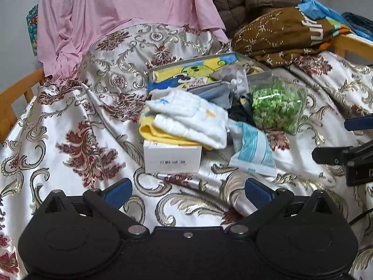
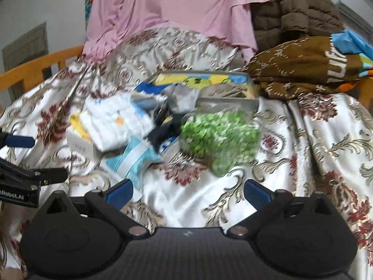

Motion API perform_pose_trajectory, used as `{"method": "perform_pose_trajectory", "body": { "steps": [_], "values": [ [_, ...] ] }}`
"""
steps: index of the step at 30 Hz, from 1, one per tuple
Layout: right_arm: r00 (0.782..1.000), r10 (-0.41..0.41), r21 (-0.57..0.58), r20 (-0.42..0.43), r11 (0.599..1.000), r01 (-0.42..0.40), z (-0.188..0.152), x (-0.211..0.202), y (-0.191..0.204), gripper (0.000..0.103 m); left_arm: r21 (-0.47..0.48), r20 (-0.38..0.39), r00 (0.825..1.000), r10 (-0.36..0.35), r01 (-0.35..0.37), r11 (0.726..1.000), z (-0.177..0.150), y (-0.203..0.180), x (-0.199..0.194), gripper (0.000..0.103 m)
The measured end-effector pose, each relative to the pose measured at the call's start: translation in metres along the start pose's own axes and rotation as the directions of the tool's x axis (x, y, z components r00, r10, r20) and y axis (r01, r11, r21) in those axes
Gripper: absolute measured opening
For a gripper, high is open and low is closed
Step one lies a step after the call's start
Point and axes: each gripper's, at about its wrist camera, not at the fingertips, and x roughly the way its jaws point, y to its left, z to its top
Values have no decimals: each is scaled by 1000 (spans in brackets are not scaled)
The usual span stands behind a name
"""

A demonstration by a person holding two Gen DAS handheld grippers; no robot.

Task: Organize soft objects
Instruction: 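Move both tools back over the remaining pile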

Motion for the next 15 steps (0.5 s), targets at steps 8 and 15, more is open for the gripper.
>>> {"method": "perform_pose_trajectory", "body": {
  "steps": [8,15],
  "values": [
    [997,51,-66,-55,996,-55,-10,12,18,103,32,-26,1000,18,-17,999,-5,1,2,102],
    [995,86,-81,-58,993,-91,-12,16,25,103,36,-30,999,30,-29,999,-7,7,2,102]
  ]
}}
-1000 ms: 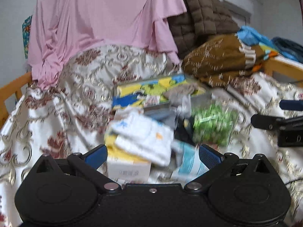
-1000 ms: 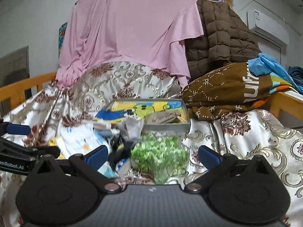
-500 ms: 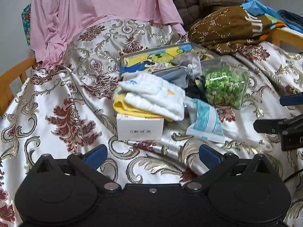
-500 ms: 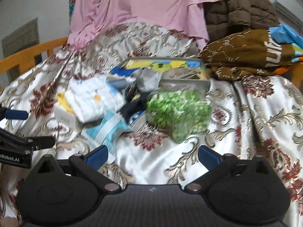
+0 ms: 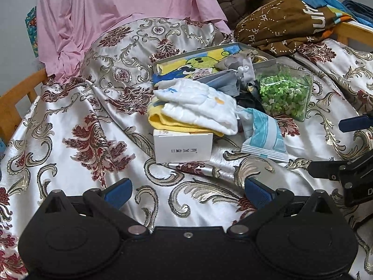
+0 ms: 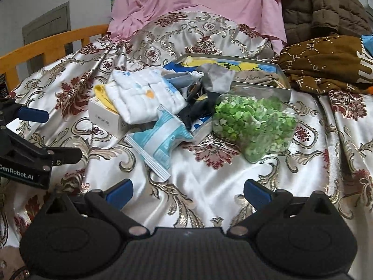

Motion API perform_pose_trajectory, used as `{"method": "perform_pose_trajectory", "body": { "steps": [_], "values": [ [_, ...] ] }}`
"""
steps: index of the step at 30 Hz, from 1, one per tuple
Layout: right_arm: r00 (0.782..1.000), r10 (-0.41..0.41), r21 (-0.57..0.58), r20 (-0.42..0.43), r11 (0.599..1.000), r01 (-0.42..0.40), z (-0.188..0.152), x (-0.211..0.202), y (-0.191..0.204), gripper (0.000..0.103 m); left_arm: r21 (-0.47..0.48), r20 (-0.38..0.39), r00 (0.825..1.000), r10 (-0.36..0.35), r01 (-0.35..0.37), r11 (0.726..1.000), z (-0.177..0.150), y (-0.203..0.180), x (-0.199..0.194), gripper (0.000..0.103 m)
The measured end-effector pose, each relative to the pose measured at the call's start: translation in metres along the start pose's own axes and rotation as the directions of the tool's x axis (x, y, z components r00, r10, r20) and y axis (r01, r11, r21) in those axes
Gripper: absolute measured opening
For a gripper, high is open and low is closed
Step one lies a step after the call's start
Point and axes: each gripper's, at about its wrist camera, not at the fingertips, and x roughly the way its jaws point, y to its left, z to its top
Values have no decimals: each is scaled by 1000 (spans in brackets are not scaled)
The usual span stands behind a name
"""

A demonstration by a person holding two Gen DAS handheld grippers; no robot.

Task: Organize soft objects
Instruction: 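Move both tools back over the remaining pile, then grasp the white towel with the left gripper while the right gripper grasps the blue-white packet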

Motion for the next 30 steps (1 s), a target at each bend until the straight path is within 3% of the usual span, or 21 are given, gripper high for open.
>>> {"method": "perform_pose_trajectory", "body": {
  "steps": [10,20,30],
  "values": [
    [998,34,19,54,999,-35,3,4,1,103,-1,26,999,25,-25,1000,13,13,4,102],
    [996,47,60,80,997,-52,14,24,3,103,-32,82,996,34,-32,999,51,32,27,102],
    [994,91,97,68,991,-98,26,53,6,98,-6,115,992,-48,49,999,95,40,63,102]
  ]
}}
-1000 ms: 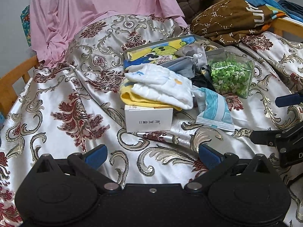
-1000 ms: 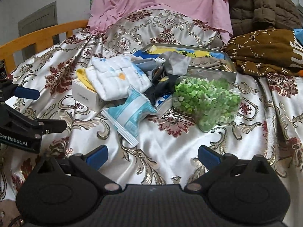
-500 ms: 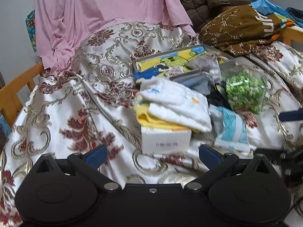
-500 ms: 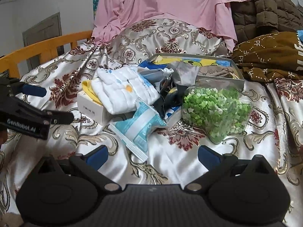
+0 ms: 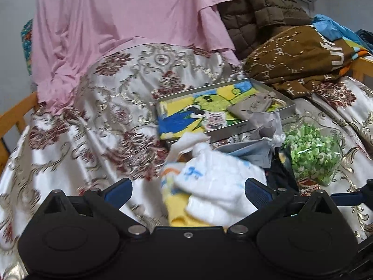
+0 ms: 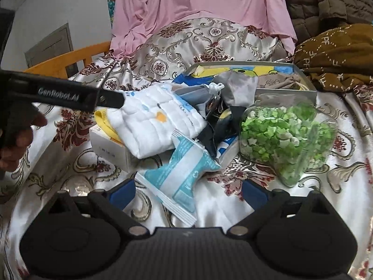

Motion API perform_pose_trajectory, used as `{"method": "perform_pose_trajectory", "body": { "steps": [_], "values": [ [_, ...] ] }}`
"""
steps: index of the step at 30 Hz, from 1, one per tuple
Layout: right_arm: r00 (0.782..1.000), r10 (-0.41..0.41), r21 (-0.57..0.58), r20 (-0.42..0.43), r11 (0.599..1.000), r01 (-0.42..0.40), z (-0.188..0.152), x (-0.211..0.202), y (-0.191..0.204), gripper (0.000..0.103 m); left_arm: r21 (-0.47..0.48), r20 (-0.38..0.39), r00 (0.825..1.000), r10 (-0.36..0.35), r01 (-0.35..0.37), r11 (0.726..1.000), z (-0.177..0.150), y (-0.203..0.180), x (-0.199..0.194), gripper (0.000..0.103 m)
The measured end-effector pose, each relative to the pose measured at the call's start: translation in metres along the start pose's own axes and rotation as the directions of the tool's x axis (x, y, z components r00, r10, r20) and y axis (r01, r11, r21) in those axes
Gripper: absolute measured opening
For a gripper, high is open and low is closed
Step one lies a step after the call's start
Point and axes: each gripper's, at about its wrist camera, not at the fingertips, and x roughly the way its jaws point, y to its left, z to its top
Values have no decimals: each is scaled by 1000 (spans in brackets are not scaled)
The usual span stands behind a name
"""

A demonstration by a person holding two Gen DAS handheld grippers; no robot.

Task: Organize soft objects
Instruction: 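Grasp the white towel with the left gripper while the right gripper grasps the blue-white packet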

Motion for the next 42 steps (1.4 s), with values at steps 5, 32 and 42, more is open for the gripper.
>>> {"method": "perform_pose_trajectory", "body": {
  "steps": [5,32,42],
  "values": [
    [999,32,28,18,999,-32,1,8,-5,93,34,-41,998,-54,55,998,6,-8,17,102],
    [997,68,34,28,997,-69,-4,9,-6,43,113,-145,988,-45,62,992,1,-26,33,59],
    [998,62,36,33,997,-63,-5,8,-6,39,181,-134,990,-52,76,981,3,-38,27,25]
  ]
}}
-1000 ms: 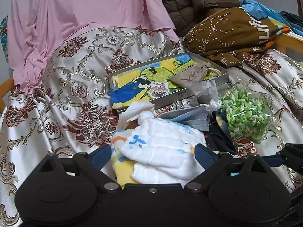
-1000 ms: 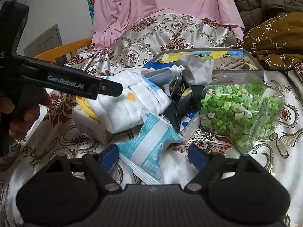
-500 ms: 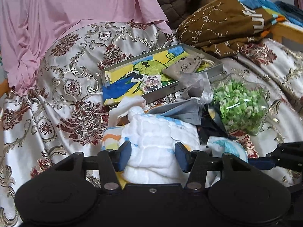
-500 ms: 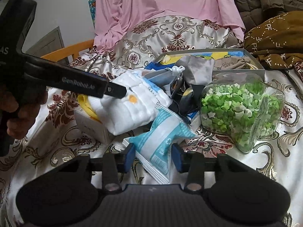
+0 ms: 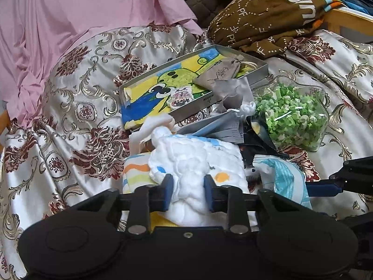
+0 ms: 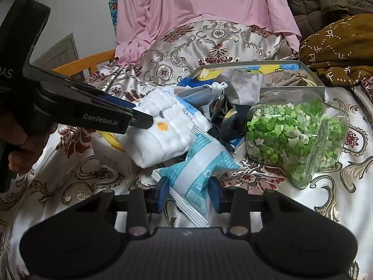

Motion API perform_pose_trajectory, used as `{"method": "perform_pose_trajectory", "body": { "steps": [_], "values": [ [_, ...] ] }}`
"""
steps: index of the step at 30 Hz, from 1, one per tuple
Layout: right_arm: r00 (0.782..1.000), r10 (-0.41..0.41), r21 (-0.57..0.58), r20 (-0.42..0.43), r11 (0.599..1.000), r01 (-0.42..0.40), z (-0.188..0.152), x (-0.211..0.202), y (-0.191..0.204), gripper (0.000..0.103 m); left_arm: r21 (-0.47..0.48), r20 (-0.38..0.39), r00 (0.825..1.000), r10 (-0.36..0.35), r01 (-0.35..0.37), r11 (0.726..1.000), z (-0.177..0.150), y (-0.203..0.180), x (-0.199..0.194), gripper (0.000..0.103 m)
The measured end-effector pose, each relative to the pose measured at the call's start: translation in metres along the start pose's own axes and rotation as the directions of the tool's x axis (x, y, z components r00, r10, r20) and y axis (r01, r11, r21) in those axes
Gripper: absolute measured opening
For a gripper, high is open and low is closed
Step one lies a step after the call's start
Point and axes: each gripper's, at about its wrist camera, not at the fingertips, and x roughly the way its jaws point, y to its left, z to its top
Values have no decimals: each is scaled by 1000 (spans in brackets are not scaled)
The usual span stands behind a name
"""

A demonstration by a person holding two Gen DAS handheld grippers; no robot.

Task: Organize soft objects
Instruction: 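Grasp the white towel with the left gripper while the right gripper grasps the blue-white packet, then lift the towel and packet and carry them toward the cartoon tray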

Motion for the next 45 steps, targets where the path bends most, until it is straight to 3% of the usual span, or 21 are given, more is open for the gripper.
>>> {"method": "perform_pose_trajectory", "body": {
  "steps": [5,10,14,25,34,39,45],
  "values": [
    [1000,0,-3,15,1000,0,1,-3,1,34,-21,19,999,-31,32,999,0,-3,-12,11],
    [999,-18,-6,31,1000,18,3,-10,1,30,29,13,1000,-2,2,1000,-4,-14,-15,10],
    [999,-25,-15,38,1000,26,5,-13,2,30,16,12,1000,-6,6,1000,-5,-10,-17,8],
    [998,-26,-25,56,999,27,8,-19,2,30,-160,45,991,-129,135,978,-13,7,-47,5],
    [992,-43,-70,116,996,51,17,-62,11,30,-321,83,975,-206,222,921,-19,15,-87,5],
    [983,-77,-100,170,991,94,25,-86,15,30,-355,120,970,-212,242,903,-11,20,-105,5],
    [972,-100,-110,211,986,125,46,-102,15,31,-312,209,960,-187,246,918,20,24,-124,5]
  ]
}}
